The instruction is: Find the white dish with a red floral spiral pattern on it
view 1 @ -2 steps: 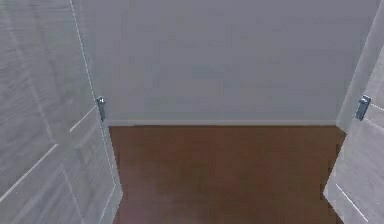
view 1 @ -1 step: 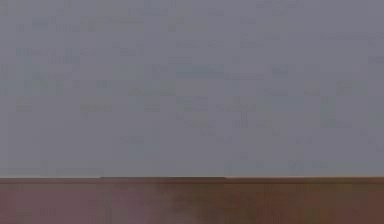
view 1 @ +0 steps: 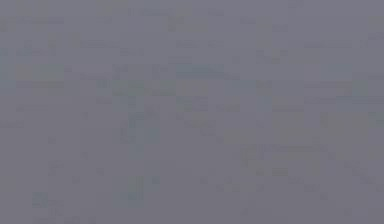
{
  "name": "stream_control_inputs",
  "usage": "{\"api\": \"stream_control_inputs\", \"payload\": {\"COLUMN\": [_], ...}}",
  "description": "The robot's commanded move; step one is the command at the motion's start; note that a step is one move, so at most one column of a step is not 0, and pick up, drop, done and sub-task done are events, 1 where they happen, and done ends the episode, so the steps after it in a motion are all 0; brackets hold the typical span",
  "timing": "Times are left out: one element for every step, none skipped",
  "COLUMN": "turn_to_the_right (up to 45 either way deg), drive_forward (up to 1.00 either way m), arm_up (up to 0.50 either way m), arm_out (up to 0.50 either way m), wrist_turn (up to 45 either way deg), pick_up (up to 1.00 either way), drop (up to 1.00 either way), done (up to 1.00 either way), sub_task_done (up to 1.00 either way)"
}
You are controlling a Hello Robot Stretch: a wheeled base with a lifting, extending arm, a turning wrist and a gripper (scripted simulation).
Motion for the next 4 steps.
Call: {"api": "stream_control_inputs", "payload": {"turn_to_the_right": [-45.0,-24.0,0.0,-30.0], "drive_forward": [0.00,0.00,1.00,0.00], "arm_up": [0.00,0.00,0.00,0.00], "arm_out": [0.00,0.00,0.00,0.00], "wrist_turn": [0.0,0.0,0.0,0.0], "pick_up": [0.00,0.00,0.00,0.00], "drop": [0.00,0.00,0.00,0.00], "done": [0.00,0.00,0.00,0.00], "sub_task_done": [0.00,0.00,0.00,0.00]}}
